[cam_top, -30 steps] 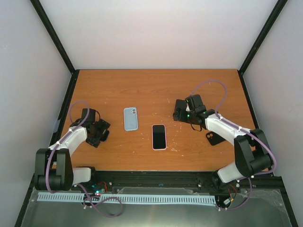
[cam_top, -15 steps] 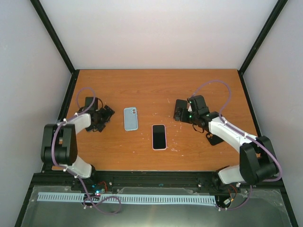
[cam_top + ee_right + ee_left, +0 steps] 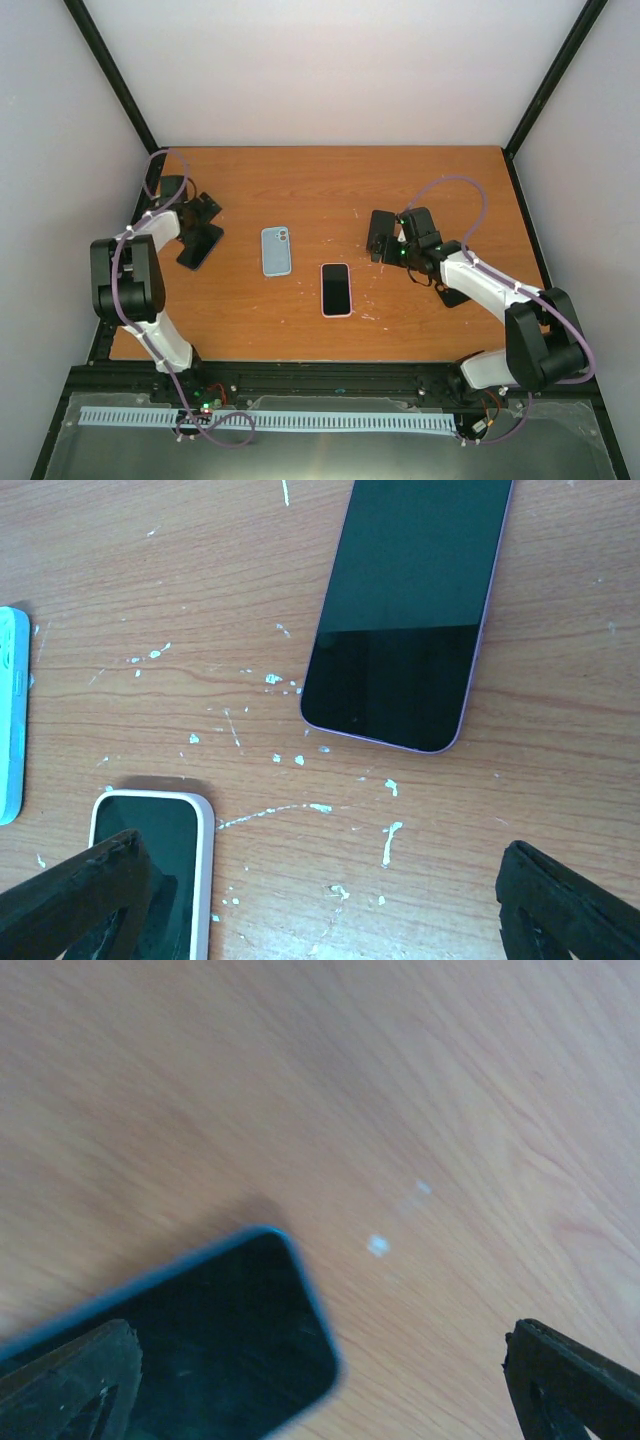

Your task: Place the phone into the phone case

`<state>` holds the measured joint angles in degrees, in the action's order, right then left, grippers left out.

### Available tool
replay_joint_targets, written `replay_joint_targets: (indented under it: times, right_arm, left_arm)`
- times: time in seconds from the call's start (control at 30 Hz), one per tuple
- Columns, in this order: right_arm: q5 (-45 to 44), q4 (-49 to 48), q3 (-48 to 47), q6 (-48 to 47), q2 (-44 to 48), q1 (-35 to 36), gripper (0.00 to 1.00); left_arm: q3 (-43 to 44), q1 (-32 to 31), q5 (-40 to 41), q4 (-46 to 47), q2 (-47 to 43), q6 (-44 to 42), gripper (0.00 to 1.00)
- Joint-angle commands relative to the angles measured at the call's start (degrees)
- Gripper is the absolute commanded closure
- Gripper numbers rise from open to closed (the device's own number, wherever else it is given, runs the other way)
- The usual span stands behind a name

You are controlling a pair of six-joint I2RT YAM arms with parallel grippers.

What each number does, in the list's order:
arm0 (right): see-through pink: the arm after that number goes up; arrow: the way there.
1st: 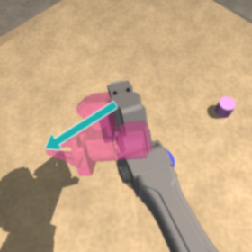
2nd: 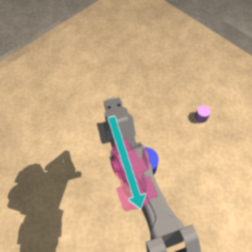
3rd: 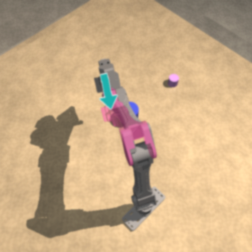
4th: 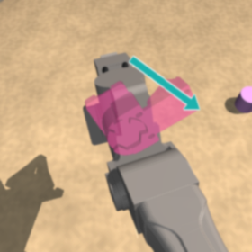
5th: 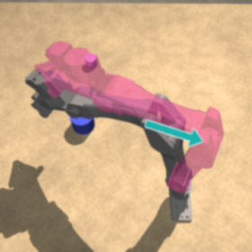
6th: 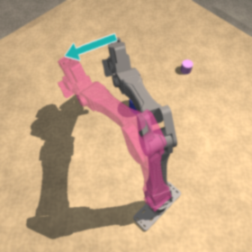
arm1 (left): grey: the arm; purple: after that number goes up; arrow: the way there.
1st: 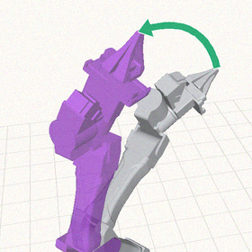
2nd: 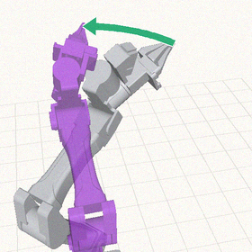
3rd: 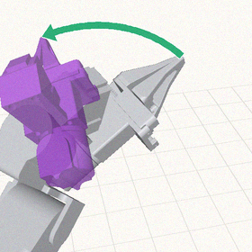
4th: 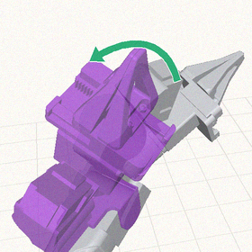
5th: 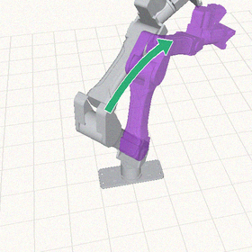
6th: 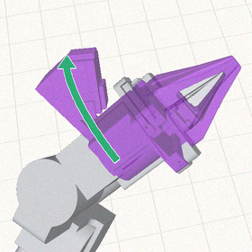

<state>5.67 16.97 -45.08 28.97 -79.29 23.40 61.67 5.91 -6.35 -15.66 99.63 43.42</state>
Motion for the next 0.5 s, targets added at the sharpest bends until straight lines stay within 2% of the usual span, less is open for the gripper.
replay_joint_targets:
  times: [0.0, 0.07, 0.17, 0.47]
  right_arm:
    - [0.2, -0.8, 0.3, 0.1, 1.4, -0.3, 0.07]
    - [0.2, -0.8, 0.4, 0.0, 1.8, -0.3, 0.07]
    - [0.6, -0.8, 0.4, -0.3, 2.1, -0.3, 0.07]
    - [-0.2, 0.0, 0.3, -1.1, 2.5, -0.3, 0.07]
  left_arm:
    - [2.8, 4.1, 5.1, -3.2, 2.1, -10.9, 0.0]
    - [4.5, 4.2, 9.1, -5.1, 4.2, -13.7, 0.0]
    - [5.4, 4.4, 9.9, -5.1, 6.1, -16.4, 0.01]
    - [4.3, 4.5, 2.7, -4.1, 9.9, -17.5, 0.01]
